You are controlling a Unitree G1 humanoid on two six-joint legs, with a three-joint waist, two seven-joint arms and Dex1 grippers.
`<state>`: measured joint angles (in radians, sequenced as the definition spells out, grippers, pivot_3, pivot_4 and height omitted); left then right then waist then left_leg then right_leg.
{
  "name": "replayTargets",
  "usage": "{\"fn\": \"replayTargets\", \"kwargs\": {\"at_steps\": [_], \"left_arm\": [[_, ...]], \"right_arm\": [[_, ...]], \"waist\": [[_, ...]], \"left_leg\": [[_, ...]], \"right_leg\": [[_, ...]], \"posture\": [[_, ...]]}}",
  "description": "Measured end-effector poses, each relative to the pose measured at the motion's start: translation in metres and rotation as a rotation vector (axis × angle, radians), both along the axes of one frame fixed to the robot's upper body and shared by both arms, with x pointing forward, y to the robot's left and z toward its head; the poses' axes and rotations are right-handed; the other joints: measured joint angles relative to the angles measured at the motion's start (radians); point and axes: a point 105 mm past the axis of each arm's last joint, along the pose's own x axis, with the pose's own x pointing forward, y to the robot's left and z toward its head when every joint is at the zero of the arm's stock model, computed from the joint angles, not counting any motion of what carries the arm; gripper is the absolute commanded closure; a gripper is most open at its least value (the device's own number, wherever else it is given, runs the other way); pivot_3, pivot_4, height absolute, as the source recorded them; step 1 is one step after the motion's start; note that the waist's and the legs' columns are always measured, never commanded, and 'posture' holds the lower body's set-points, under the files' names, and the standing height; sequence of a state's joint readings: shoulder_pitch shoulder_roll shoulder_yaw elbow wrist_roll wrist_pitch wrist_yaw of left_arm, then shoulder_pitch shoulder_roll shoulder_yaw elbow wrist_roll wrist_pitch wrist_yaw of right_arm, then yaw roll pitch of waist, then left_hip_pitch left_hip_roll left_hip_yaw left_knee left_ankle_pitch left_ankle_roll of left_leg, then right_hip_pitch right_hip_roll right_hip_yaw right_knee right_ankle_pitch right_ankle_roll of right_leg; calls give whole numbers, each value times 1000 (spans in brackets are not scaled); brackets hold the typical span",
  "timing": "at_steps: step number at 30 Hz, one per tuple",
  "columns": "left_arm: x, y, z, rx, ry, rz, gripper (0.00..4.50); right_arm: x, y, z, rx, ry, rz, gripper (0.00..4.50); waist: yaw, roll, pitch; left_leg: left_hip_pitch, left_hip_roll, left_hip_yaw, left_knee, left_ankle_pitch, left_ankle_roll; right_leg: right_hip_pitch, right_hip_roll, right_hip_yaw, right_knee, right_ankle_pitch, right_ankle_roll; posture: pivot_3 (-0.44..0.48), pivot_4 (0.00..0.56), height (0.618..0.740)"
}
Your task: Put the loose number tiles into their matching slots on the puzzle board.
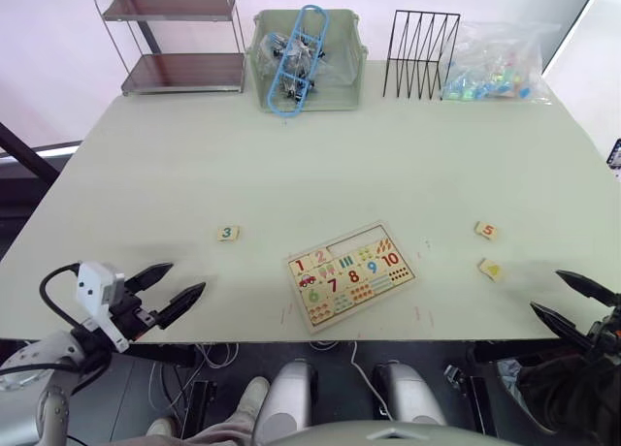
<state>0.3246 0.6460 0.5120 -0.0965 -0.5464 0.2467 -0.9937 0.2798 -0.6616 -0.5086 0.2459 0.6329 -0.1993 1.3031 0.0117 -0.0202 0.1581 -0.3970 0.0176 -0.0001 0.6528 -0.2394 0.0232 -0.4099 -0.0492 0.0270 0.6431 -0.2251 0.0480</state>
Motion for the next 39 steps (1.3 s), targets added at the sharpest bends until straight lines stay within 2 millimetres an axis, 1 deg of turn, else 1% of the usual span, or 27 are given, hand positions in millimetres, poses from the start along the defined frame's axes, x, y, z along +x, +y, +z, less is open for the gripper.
{"fn": "replayTargets", "kwargs": {"at_steps": [14, 21, 27, 39], "left_arm": [[2, 0, 4, 17, -16, -14, 46], [10, -2, 9, 17, -40, -21, 46], [10, 1, 5, 16, -28, -12, 46], [9, 1, 5, 16, -25, -12, 46]], "right_arm": [[-1, 2, -1, -5, 1, 16, 0], [1, 3, -2, -3, -7, 15, 0], [1, 3, -3, -5, -13, 13, 0], [-1, 4, -5, -7, -6, 14, 0]], "waist": [[0, 0, 0], [0, 0, 0], [0, 0, 0], [0, 0, 0]], "left_leg": [[0, 0, 0, 0, 0, 0], [0, 0, 0, 0, 0, 0], [0, 0, 0, 0, 0, 0], [0, 0, 0, 0, 0, 0]], "right_leg": [[0, 0, 0, 0, 0, 0], [0, 0, 0, 0, 0, 0], [0, 0, 0, 0, 0, 0], [0, 0, 0, 0, 0, 0]], "posture": [[0, 150, 740], [0, 150, 740], [0, 150, 740], [0, 150, 740]]}}
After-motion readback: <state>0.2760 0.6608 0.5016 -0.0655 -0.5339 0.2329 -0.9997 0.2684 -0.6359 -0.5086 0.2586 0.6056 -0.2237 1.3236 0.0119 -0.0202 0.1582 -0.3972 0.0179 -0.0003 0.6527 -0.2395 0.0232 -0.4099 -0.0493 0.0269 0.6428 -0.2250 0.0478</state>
